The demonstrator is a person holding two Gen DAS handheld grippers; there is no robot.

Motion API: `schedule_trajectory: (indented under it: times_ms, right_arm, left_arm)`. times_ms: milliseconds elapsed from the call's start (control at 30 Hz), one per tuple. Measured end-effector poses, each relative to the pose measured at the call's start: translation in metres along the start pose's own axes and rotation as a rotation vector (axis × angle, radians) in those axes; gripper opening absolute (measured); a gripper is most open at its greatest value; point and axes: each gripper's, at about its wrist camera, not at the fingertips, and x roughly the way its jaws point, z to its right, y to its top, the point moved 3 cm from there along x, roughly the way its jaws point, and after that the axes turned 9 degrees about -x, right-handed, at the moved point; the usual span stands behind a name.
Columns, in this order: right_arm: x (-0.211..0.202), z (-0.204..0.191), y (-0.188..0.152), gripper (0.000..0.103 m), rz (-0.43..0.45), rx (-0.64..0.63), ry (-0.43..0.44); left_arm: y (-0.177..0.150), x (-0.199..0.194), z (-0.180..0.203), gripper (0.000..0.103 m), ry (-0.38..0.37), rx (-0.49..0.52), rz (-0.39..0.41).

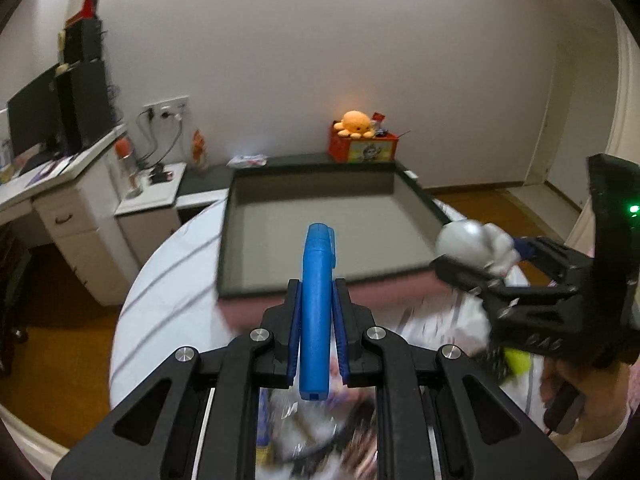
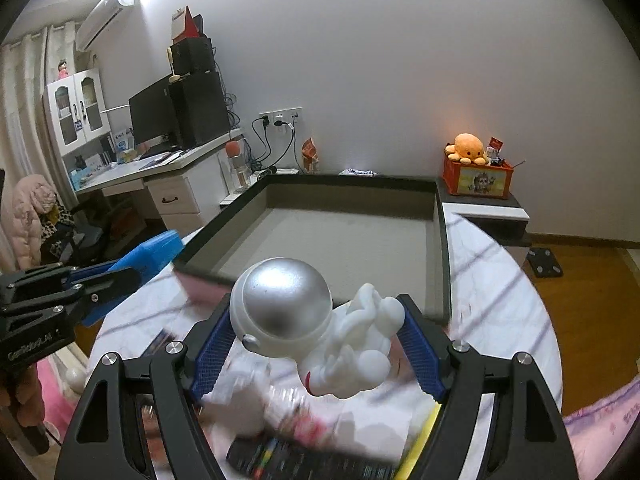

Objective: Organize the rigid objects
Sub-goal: 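Carry the blue marker and astronaut figure with both grippers over the pink box, then open both grippers to drop the marker and figure into the box, then move both grippers back toward the remaining items on the bed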

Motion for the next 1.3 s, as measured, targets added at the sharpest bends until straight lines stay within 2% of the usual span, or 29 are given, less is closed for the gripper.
schedule_trajectory:
  times_ms: [233,433,567,667,733,800,867,1000,1100,1200,1300]
  right_arm:
    - [0.06,0.012,0.03,0.079,-0.085,-0.016,0.018]
    - [0.1,0.018,0.023,0.079,-0.174,-0.018,0.029]
    - [0.111,0.021,0.017,0.079,-0.201,-0.011,0.031]
    - [0.112,0.022,0.014,0.079,-0.206,-0.004,0.023]
    - [0.109,0.022,0.016,0.08,-0.197,-0.007,0.016]
    - [0.101,0.024,0.022,0.081,-0.177,-0.009,-0.012]
    - [0.088,0.025,0.027,0.082,-0.155,-0.012,-0.03]
    - [0.051,0.024,0.037,0.083,-0.087,-0.003,-0.035]
    - [0.014,0.023,0.04,0.092,-0.022,-0.001,-0.065]
    - [-0.023,0.017,0.039,0.092,0.041,-0.001,-0.076]
    - [-0.053,0.009,0.035,0.092,0.087,-0.008,-0.093]
  left_arm:
    - [0.035,0.062,0.004,0.015,-0.034,0.006,-0.069]
    - [0.029,0.104,-0.003,0.015,-0.005,0.006,-0.145]
    - [0.023,0.119,-0.009,0.015,0.018,-0.001,-0.18]
    - [0.023,0.121,-0.014,0.017,0.049,-0.005,-0.175]
    - [0.024,0.115,-0.018,0.035,0.05,-0.029,-0.172]
    - [0.028,0.104,-0.022,0.072,0.065,-0.041,-0.142]
    - [0.032,0.085,-0.026,0.083,0.077,-0.049,-0.088]
    - [0.034,0.043,-0.031,0.092,0.058,-0.074,-0.034]
    - [0.03,0.004,-0.031,0.101,0.08,-0.081,0.039]
    - [0.022,-0.035,-0.03,0.103,0.084,-0.087,0.111]
    - [0.01,-0.062,-0.029,0.103,0.092,-0.091,0.136]
